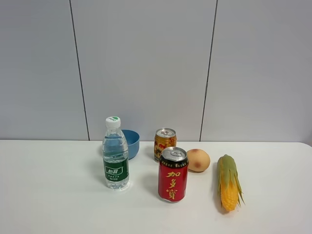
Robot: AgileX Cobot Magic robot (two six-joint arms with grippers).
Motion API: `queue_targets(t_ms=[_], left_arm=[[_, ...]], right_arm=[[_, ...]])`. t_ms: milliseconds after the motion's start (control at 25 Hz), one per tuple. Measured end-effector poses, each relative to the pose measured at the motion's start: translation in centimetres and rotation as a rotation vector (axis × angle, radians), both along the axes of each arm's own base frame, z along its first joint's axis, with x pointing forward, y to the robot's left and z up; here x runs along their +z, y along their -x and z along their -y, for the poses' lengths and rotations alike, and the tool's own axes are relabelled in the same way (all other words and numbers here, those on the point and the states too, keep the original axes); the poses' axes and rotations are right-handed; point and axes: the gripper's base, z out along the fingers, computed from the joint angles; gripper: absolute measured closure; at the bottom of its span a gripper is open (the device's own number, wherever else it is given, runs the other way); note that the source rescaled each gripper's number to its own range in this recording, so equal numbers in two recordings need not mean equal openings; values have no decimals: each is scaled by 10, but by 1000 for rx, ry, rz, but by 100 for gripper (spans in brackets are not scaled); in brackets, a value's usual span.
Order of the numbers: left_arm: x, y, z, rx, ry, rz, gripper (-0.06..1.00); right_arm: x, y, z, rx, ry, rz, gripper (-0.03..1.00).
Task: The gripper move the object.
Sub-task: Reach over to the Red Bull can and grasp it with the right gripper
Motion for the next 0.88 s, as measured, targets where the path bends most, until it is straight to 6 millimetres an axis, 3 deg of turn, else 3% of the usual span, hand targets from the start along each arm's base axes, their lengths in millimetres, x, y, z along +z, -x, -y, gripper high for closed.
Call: queue_targets(t_ms=[880], left_arm=[[0, 0, 0, 0, 0, 0, -6]], right_arm=[[0, 0, 0, 0, 0, 0, -3]])
